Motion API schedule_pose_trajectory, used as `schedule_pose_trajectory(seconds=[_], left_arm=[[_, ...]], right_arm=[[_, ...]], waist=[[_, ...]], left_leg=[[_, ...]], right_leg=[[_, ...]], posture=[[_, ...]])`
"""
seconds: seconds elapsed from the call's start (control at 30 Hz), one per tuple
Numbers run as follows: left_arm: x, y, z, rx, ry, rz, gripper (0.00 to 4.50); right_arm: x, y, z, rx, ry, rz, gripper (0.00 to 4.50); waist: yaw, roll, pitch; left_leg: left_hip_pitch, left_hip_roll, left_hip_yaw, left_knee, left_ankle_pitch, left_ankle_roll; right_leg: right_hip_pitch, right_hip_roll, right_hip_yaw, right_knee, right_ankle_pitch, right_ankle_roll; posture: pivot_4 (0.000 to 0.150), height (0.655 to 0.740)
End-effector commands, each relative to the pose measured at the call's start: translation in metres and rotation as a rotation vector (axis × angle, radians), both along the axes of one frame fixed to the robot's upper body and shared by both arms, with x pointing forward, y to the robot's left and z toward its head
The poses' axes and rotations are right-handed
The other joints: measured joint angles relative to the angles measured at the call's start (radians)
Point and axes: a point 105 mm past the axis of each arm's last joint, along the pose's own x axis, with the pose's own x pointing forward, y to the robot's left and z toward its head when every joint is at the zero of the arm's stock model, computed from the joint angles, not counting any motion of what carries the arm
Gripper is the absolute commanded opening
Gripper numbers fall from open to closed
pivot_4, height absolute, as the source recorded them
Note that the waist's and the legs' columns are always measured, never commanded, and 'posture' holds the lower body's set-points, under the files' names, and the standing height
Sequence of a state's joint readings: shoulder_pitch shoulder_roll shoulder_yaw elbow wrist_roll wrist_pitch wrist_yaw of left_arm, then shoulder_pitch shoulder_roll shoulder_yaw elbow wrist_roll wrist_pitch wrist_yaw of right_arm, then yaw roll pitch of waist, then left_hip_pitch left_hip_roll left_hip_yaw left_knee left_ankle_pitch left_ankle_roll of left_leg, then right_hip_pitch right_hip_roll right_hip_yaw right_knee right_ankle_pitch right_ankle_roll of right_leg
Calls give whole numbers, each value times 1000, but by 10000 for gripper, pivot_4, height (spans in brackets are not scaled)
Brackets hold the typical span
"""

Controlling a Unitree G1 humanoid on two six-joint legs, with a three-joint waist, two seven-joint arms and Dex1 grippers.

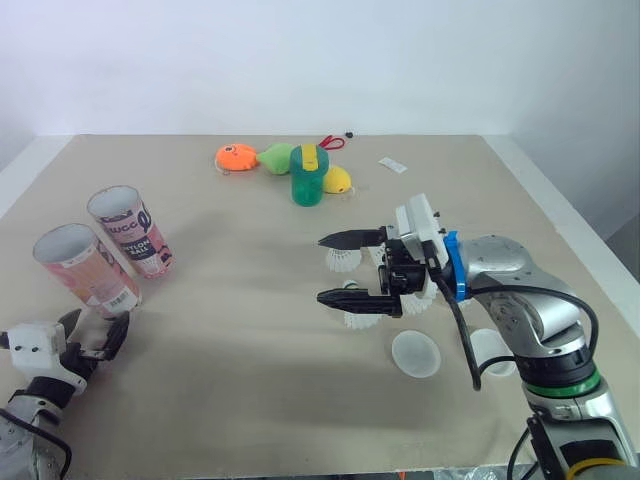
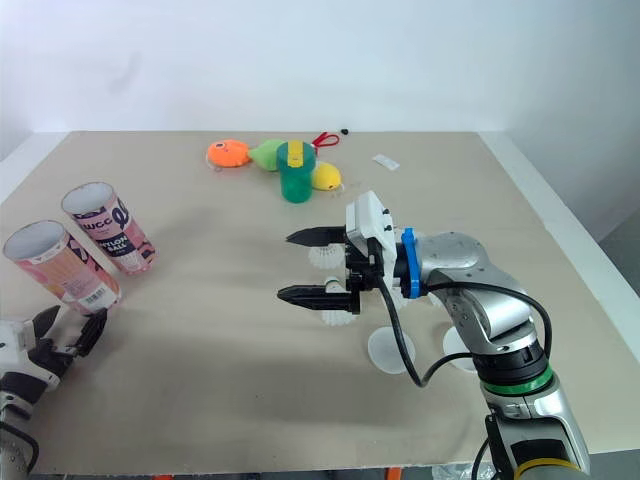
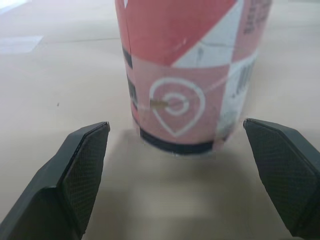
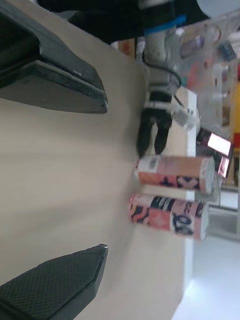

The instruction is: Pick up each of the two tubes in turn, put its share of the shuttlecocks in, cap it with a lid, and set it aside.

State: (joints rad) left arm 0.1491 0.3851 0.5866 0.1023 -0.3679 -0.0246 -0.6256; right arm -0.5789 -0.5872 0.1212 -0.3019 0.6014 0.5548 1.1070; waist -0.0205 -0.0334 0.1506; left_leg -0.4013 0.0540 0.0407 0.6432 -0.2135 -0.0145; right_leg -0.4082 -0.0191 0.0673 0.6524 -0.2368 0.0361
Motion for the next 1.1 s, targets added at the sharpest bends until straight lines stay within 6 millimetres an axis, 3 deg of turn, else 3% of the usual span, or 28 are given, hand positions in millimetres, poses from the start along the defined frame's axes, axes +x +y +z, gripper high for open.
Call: schedule_pose_trajectory(seconds=[0.03, 0.73, 1.1], left_arm=[[8, 2, -12, -10, 57, 2, 45000], [59, -11, -10, -19, 87, -98, 45000], [64, -16, -11, -29, 79, -112, 45000]], right_arm=[[1, 4, 10, 11, -53, 9, 44872], [11, 8, 1, 54, -15, -25, 44872], [11, 6, -3, 50, -8, -37, 44872]], waist=[[0, 1, 0], [0, 8, 0], [0, 8, 0]], left_leg=[[0, 0, 0, 0, 0, 1], [0, -1, 1, -2, 2, 3], [0, -2, 1, -3, 2, 2]], right_leg=[[0, 0, 0, 0, 1, 0], [-1, -2, -1, 0, 2, 0], [-1, -3, -1, 0, 1, 1]], posture=[[1500, 7400], [1500, 7400], [1500, 7400]])
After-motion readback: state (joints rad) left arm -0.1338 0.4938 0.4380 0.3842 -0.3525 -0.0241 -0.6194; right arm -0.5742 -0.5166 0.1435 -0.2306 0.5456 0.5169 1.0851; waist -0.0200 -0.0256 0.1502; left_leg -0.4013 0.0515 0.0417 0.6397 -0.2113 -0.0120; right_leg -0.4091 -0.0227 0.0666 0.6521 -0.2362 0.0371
